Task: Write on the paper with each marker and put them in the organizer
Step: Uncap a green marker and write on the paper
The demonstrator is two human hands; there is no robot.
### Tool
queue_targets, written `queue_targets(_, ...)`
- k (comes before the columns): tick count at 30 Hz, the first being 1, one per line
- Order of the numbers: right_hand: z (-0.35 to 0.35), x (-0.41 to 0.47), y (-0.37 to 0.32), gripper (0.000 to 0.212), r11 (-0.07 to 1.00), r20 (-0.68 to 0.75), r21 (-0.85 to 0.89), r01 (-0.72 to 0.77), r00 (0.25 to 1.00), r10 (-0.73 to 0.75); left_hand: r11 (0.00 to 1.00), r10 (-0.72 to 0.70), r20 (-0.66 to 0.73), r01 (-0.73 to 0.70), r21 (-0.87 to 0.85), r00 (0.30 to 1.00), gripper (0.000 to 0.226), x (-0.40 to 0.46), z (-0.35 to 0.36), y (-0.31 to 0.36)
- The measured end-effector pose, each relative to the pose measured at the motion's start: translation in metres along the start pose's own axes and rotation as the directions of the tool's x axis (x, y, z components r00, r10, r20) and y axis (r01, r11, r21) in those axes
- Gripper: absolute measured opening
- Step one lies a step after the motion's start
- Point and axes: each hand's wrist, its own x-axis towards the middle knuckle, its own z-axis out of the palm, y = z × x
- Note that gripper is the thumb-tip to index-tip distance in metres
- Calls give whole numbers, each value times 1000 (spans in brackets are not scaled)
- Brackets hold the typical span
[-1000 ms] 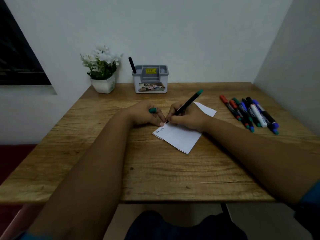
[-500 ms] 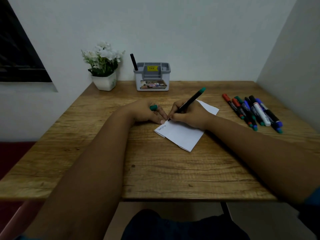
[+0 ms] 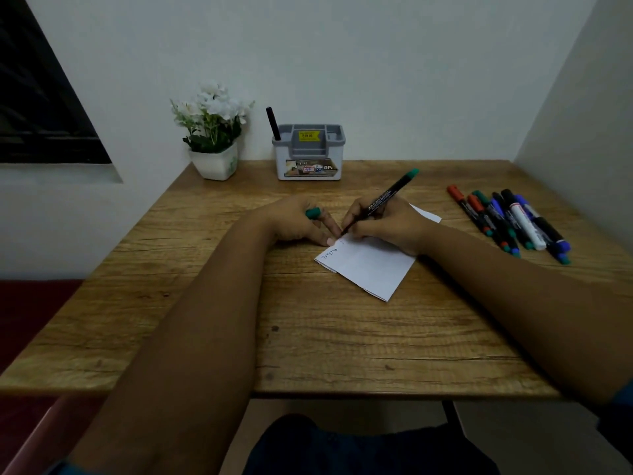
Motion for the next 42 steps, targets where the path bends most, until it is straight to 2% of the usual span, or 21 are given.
queue_targets(12,2,0,-1,8,968,16,-249,41,999,-38,1000,-9,-13,9,-5,1000,21,0,0,0)
queue_targets(16,1,0,0,5,987,-25,-160,8,1000,-12,1000,-13,-17,13,-7,1000,20,0,0,0)
queue_targets(21,2,0,0,6,970,2,-240,26,1000,-26,1000,-13,-20,13,-2,1000,22,0,0,0)
queue_targets(25,0,0,2,6,988,-82,-153,21,996,-34,1000,-10,6,10,-9,1000,21,-1,0,1)
queue_targets(30,1,1,3,6,970,-54,-243,-2,998,-11,1000,-22,-8,22,-22,1000,20,-1,0,2)
queue_targets(42,-1,1,3,8,967,-66,-255,15,997,-33,999,15,7,-15,-42,1000,20,-1,-1,1)
